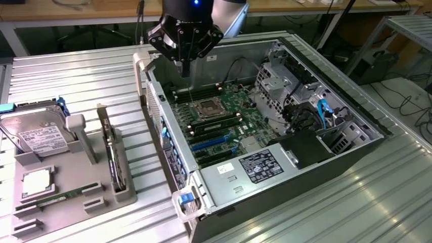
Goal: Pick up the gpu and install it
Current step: 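Reach for the gpu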
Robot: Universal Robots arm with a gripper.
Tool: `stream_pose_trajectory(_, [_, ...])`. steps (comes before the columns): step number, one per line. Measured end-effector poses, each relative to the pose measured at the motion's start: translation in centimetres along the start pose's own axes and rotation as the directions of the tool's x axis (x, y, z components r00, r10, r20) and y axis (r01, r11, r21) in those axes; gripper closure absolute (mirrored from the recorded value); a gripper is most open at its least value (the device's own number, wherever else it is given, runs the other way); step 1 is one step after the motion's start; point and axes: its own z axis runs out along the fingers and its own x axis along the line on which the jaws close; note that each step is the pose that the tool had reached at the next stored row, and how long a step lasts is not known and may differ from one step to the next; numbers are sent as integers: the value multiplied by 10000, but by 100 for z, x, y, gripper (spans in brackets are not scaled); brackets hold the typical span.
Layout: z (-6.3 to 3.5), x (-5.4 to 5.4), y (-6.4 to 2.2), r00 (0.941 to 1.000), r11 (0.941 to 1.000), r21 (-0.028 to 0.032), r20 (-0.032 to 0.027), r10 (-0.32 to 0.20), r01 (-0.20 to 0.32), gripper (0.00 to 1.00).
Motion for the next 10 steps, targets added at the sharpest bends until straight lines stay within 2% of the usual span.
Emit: stream_pose_trajectory(10, [-1,55,-4,10000,10000,0,0,0,0,89])
